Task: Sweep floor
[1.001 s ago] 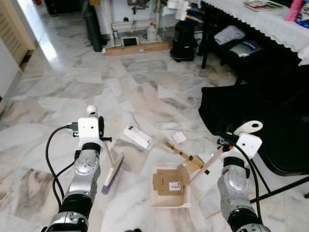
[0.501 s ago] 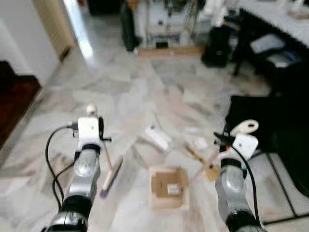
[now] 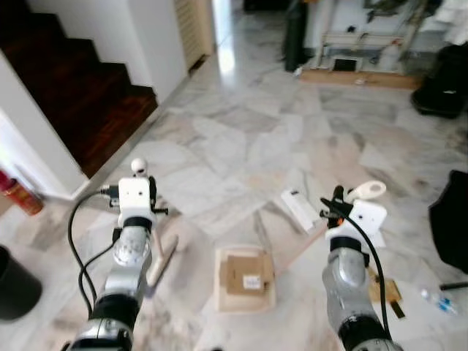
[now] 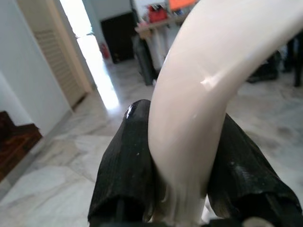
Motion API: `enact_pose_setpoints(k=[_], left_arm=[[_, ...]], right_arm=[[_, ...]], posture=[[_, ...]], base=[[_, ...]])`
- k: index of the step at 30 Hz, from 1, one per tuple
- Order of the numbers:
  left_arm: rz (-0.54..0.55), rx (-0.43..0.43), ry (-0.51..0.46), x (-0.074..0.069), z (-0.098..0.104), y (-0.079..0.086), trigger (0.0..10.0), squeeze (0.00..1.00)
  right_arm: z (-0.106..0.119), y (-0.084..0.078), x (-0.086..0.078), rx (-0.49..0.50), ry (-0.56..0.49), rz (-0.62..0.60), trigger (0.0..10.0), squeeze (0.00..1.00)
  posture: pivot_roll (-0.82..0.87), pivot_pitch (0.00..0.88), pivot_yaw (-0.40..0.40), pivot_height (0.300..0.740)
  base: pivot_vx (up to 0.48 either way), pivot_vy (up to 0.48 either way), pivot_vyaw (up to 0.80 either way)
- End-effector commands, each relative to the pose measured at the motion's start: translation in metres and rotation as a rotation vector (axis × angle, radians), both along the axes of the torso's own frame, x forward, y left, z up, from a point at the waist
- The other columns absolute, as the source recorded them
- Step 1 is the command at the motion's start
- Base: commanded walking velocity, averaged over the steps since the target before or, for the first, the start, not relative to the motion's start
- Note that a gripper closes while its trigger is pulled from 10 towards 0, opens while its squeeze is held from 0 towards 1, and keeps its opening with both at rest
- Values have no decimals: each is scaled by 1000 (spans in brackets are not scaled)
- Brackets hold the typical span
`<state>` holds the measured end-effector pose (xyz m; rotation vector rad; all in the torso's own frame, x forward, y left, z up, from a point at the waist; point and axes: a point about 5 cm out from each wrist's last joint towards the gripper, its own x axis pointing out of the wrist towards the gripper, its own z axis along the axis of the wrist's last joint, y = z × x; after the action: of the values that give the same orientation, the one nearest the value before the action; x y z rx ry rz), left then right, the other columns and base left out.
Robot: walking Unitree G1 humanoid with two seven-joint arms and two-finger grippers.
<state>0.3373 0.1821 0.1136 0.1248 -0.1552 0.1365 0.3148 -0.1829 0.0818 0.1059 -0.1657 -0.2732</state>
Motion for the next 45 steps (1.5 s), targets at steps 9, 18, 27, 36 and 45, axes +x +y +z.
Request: enact_pose_setpoints(k=[9,18,27,36,45], left_arm=[[3,-24,-33,3,6,-2,10000,0],[9,-23,-32,2,7,1,10000,0],[15,-21,-34,2,9,3,10000,0],[19,-21,-33,2,9,4,10000,0],[22,-22,-34,1,9,5,10000,0]], right_arm=[[15,5,7,6,-61,27,10000,0],[14,10,8,14,-52,48,10000,0],[15,9,9,12,-53,44,10000,0],[14,7,9,9,-47,39,10000,0],[14,11,10,16,-45,48,10000,0]], posture=[[-52,0,38,740],[-43,0,41,740],[-44,0,46,740],[-42,0,45,740],[-36,0,41,740]], base=[[0,0,0],[0,136,0],[0,369,0],[0,368,0],[0,370,0]])
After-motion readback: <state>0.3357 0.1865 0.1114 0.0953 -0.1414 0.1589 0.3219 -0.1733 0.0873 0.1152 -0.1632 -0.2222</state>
